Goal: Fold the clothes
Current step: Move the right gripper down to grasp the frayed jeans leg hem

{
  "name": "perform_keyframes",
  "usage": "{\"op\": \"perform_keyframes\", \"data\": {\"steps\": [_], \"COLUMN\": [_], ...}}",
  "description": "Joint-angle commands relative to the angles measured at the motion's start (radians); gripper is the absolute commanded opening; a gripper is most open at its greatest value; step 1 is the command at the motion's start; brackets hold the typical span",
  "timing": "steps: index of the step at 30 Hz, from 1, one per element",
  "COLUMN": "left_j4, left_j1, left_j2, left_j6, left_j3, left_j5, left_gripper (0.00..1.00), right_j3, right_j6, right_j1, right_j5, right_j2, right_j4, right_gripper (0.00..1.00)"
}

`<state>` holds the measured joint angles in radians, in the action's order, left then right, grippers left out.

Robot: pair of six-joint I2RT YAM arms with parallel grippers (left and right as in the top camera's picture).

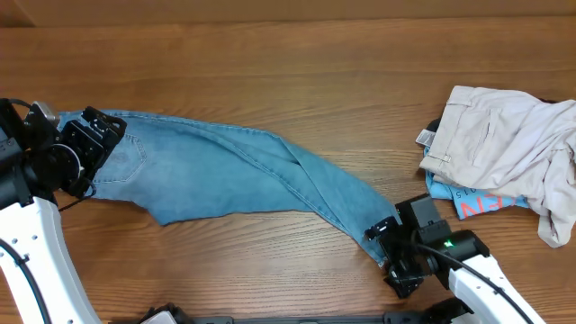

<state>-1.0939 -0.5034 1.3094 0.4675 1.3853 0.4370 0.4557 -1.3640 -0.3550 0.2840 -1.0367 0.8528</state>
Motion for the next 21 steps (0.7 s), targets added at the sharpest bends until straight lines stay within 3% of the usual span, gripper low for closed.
{"op": "perform_keyframes", "data": {"steps": [1, 9, 12, 16, 18, 21], "left_j4": [-0.003, -0.003, -0.003, -0.003, -0.002, -0.002], "left_j1": [0.005, 0.005, 0.005, 0.005, 0.005, 0.005], "left_j2": [0.000, 0.000, 0.000, 0.000, 0.000, 0.000], "left_j6": [-0.046, -0.132, -0.132, -0.132, -0.132, -0.132], "left_j3": [0.006, 0.006, 0.006, 0.006, 0.006, 0.006], "left_j5": [-0.029, -0.030, -0.050, -0.082, -0.082, -0.082], "left_gripper": [1.00, 1.00, 1.00, 1.00, 1.00, 1.00], "right_j3": [-0.008, -0.008, -0.008, 0.000, 0.011, 0.011], "right_j6": [0.004, 0.003, 0.003, 0.004, 0.004, 0.007], "right_j1": [-0.005, -0.005, -0.005, -0.005, -0.005, -0.005], "right_j5": [0.011, 0.046, -0.013, -0.059, -0.082, -0.084], "right_j2": [-0.043, -0.169, -0.188, -0.188, -0.188, -0.188], "right_j4": [-0.041, -0.201, -0.217, -0.224, -0.228, -0.245], "right_gripper": [1.00, 0.97, 0.74, 0.59, 0.43, 0.32]}}
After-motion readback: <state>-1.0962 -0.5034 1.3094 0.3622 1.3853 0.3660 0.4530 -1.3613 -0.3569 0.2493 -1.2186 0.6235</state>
